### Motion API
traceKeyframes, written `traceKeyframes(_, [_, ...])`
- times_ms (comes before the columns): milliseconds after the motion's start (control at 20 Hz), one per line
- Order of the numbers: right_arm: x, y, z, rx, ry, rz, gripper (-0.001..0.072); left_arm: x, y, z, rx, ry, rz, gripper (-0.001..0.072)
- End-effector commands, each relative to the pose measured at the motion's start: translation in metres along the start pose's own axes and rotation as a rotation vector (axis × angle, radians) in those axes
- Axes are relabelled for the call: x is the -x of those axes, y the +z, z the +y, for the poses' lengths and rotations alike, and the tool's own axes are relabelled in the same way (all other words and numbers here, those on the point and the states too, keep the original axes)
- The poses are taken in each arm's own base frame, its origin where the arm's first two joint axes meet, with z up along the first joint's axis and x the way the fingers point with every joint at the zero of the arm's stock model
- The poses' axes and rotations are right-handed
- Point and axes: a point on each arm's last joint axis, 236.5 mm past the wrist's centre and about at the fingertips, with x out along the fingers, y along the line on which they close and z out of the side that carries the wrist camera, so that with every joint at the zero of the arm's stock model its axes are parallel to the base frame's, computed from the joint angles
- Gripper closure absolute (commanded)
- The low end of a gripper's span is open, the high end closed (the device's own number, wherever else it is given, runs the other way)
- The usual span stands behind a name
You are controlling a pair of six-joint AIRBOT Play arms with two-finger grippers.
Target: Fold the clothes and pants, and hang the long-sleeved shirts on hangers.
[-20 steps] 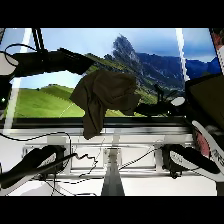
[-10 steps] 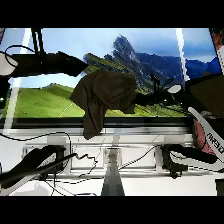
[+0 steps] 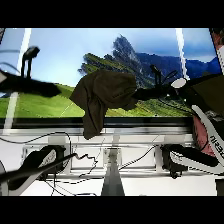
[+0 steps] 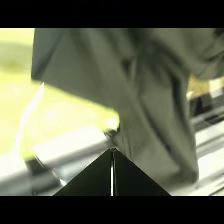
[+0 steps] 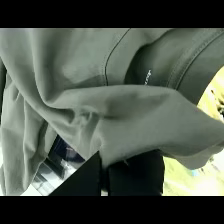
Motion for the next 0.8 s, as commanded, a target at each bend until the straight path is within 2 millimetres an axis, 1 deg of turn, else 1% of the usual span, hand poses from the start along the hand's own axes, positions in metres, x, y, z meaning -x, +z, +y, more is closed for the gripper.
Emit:
traceKeyframes(0, [0.001, 0.006, -0.002, 0.007, -0.014, -0.024, 0.0696, -0.016, -0.068, 0.01, 0.153, 0.0, 0.025, 0.0694])
traceKeyframes(50, [0.001, 0.006, -0.002, 0.007, -0.015, -0.025, 0.0696, -0.023, -0.084, 0.005, 0.162, -0.009, 0.027, 0.0693])
traceKeyframes(100, [0.001, 0.007, -0.003, 0.007, -0.016, -0.027, 0.0696, -0.032, -0.098, -0.006, 0.172, -0.045, 0.025, 0.0622])
traceKeyframes(150, [0.001, 0.008, -0.003, 0.007, -0.019, -0.032, 0.0696, -0.041, -0.108, -0.018, 0.188, -0.095, 0.02, 0.0344])
traceKeyframes(200, [0.001, 0.01, -0.005, 0.007, -0.025, -0.042, 0.0696, -0.049, -0.116, -0.025, 0.204, -0.131, 0.026, 0.0199])
traceKeyframes(250, [0.001, 0.012, -0.006, 0.007, -0.03, -0.049, 0.0696, -0.054, -0.119, -0.03, 0.248, -0.157, 0.032, 0.0207])
traceKeyframes(300, [0.002, 0.013, -0.007, 0.008, -0.033, -0.051, 0.0696, -0.055, -0.12, -0.034, 0.243, -0.174, 0.04, 0.0207])
traceKeyframes(400, [0.002, 0.012, -0.007, 0.009, -0.034, -0.05, 0.0696, -0.061, -0.127, -0.046, 0.225, -0.216, 0.101, 0.0207])
traceKeyframes(550, [0.001, 0.012, -0.007, 0.009, -0.033, -0.049, 0.0696, -0.076, -0.15, -0.06, 0.169, -0.254, 0.266, 0.0206])
traceKeyframes(650, [0.001, 0.012, -0.007, 0.009, -0.033, -0.049, 0.0696, -0.089, -0.159, -0.063, 0.163, -0.265, 0.352, 0.0206])
traceKeyframes(750, [0.002, 0.012, -0.007, 0.009, -0.033, -0.05, 0.0696, -0.106, -0.165, -0.06, 0.183, -0.26, 0.418, 0.0206])
